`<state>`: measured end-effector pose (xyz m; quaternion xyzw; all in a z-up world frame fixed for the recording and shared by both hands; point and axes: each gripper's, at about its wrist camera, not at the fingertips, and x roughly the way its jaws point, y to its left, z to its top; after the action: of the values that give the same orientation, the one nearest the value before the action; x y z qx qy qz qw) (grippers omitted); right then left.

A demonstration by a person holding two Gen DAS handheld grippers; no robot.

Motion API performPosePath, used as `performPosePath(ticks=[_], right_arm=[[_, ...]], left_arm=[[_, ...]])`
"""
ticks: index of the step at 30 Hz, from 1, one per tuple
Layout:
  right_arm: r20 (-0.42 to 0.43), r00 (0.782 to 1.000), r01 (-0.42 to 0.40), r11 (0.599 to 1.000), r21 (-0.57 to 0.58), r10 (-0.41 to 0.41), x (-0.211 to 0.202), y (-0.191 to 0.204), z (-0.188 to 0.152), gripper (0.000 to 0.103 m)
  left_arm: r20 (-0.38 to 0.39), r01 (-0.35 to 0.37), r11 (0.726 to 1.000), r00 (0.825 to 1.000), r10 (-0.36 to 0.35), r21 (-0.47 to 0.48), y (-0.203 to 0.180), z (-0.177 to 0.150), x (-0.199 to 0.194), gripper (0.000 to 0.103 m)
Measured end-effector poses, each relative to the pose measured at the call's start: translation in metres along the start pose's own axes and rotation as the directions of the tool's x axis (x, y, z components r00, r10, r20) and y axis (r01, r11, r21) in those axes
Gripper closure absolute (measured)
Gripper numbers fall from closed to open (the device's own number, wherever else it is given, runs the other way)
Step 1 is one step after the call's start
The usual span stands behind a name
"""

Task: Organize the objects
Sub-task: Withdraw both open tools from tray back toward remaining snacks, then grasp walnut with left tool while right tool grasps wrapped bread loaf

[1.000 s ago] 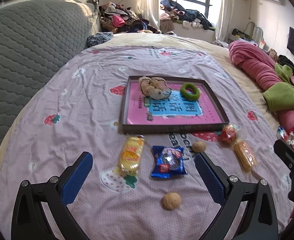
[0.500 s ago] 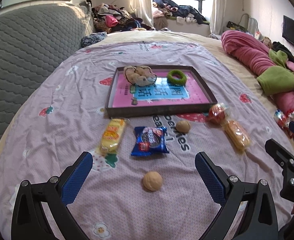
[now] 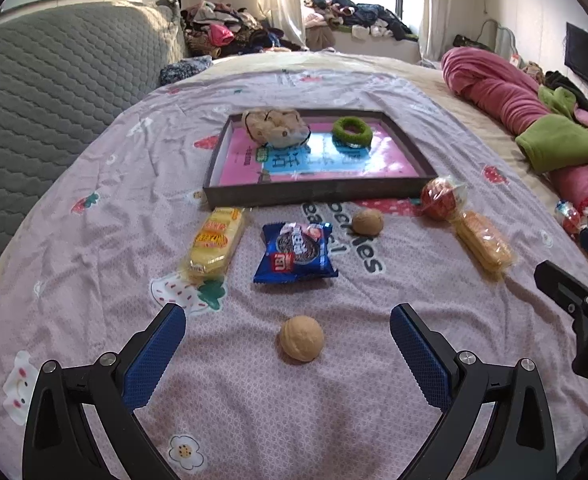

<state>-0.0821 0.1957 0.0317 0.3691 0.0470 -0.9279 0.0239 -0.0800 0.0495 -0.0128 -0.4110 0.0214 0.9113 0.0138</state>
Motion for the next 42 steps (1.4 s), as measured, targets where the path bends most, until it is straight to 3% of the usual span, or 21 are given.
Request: performPosePath(ticks=[14,38,42], right_arm=[[-0.034,0.999,-0.008,1.0,-0.018,0.008,0.025,0.005,-0.005,0.004],[-0.088,0.996,-0.029,1.0,0.001,0.029,0.088,-0.01,-0.003,0.004],[-0.102,0.994,-0.047,0.999,0.021,0.049,0.097,-0.014,-0.003,0.004]], left_arm=[[-0.042,-0.025,1.0,0.999,0.025,0.0,0.002,-0.014,0.029,0.001],[-0.08,0.017,0.999,0.997,-0.021,-0.049,0.009,-0.024,0.065,0.001],[-0.081,0.023,0.998,0.996,-0.028,-0.061,0.01,-0.024,0.068,0.011]])
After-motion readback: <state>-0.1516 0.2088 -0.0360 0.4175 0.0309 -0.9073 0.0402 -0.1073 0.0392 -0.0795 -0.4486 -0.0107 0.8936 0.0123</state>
